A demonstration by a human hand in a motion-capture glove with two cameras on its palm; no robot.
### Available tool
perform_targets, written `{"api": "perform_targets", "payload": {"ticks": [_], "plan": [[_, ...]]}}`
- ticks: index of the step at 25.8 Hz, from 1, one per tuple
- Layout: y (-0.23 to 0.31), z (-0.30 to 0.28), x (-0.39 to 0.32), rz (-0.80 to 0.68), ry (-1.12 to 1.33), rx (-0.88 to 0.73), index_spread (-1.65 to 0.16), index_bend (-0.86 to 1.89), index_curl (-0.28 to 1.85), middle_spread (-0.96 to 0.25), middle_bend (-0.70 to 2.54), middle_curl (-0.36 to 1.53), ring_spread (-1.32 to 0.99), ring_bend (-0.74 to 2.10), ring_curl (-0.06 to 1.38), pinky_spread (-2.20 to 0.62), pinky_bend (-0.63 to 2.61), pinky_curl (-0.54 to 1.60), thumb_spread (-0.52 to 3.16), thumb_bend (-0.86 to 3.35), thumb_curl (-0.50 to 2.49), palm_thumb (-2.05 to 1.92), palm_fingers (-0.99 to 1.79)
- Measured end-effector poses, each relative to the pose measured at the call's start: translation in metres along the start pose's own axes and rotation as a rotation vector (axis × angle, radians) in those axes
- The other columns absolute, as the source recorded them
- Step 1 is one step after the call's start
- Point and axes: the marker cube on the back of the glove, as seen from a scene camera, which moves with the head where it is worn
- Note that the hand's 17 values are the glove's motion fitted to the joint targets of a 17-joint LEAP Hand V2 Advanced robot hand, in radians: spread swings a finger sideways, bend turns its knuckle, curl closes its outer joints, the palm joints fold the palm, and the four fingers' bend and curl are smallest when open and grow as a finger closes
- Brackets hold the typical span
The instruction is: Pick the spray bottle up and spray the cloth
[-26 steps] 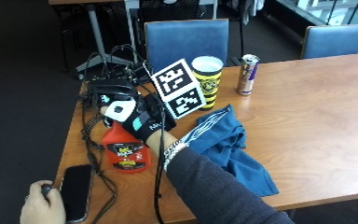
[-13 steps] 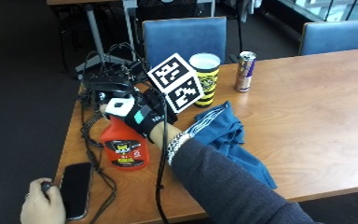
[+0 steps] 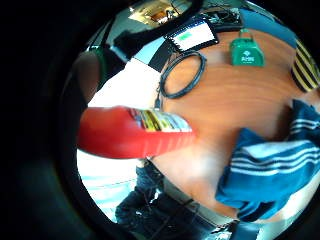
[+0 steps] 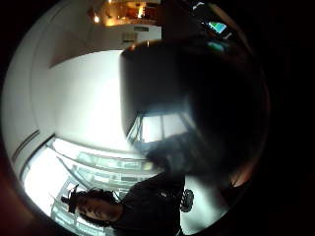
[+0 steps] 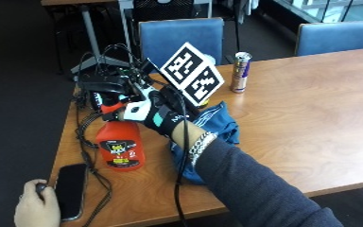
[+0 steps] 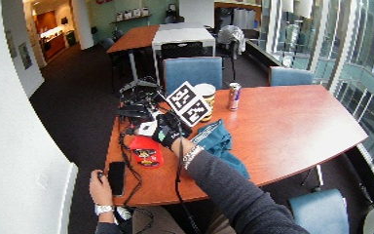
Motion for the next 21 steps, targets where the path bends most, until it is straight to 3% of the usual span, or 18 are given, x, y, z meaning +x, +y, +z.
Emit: {"api": "perform_targets", "payload": {"ticks": [7, 15, 21], "plan": [[0.050, -0.035, 0.022, 0.003, 0.381, -0.039, -0.37, 0.13, 0.38, -0.10, 0.26, 0.40, -0.06, 0.35, 0.37, 0.17, 0.41, 0.40, 0.76, -0.07, 0.63, 0.76, 0.40], [0.125, -0.033, 0.038, -0.067, 0.515, -0.166, -0.39, 0.16, 0.35, -0.05, 0.22, 0.37, -0.01, 0.27, 0.32, 0.22, 0.37, 0.37, 0.88, -0.06, 0.54, 0.63, 0.37], [0.166, -0.029, 0.028, -0.113, 0.659, -0.163, -0.39, 0.15, 0.34, -0.03, 0.21, 0.37, 0.00, 0.25, 0.32, 0.23, 0.30, 0.35, 0.95, -0.08, 0.47, 0.47, 0.30]]}}
